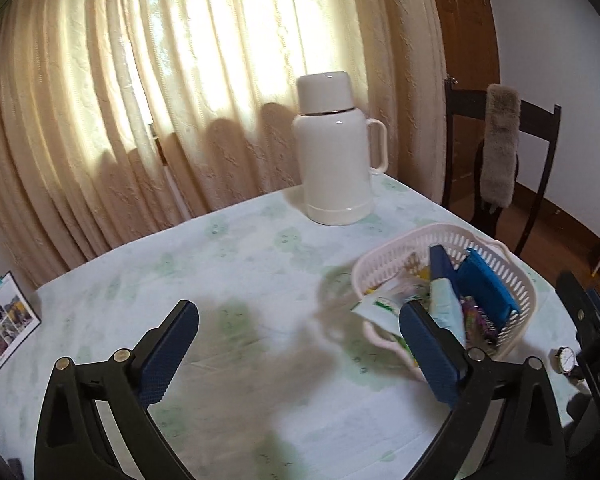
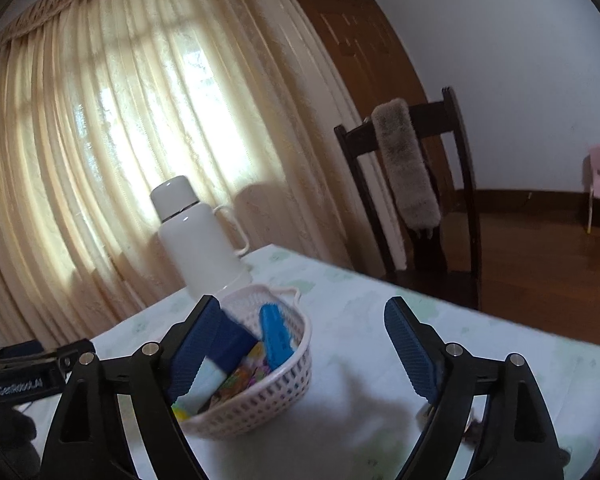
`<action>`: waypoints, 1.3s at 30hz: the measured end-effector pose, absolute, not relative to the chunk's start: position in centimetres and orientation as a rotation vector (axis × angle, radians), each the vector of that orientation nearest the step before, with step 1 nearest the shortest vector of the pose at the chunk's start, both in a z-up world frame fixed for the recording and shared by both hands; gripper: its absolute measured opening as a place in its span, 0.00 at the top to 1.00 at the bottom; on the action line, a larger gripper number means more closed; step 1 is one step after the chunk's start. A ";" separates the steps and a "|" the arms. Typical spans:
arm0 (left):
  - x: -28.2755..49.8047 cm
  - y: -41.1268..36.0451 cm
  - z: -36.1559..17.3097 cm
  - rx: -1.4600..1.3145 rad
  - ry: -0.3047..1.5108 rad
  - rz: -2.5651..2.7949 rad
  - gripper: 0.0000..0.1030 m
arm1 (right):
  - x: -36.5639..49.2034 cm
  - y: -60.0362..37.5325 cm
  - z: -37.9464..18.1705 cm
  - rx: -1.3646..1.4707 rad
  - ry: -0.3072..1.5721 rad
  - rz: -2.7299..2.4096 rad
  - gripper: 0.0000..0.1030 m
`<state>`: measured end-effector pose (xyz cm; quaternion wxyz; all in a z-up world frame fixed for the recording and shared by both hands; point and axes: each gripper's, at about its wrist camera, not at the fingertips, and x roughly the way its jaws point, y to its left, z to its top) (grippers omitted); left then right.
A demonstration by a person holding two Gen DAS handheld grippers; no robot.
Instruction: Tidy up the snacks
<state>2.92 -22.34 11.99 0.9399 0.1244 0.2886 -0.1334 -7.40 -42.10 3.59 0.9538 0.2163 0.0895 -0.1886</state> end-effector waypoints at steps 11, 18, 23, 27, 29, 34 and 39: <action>3.0 -21.7 11.6 0.271 0.602 -0.234 0.03 | -6.1 -36.7 3.1 0.229 0.299 -0.221 0.14; 2.3 -21.9 11.7 0.304 0.572 -0.229 0.03 | -5.8 -36.4 2.7 0.216 0.324 -0.198 0.11; 2.3 -21.8 11.5 0.317 0.568 -0.218 0.03 | -5.7 -36.1 2.6 0.209 0.336 -0.193 0.11; 2.4 -21.8 11.4 0.329 0.562 -0.213 0.03 | -5.8 -35.7 2.7 0.194 0.336 -0.190 0.10; 2.3 -21.9 11.4 0.343 0.554 -0.212 0.03 | -5.8 -35.7 2.7 0.195 0.336 -0.191 0.10; 2.0 -22.5 11.0 0.393 0.524 -0.216 0.03 | -5.9 -35.7 2.7 0.199 0.342 -0.203 0.10; 2.0 -22.7 10.7 0.409 0.527 -0.231 0.02 | -5.9 -35.6 2.6 0.196 0.348 -0.205 0.10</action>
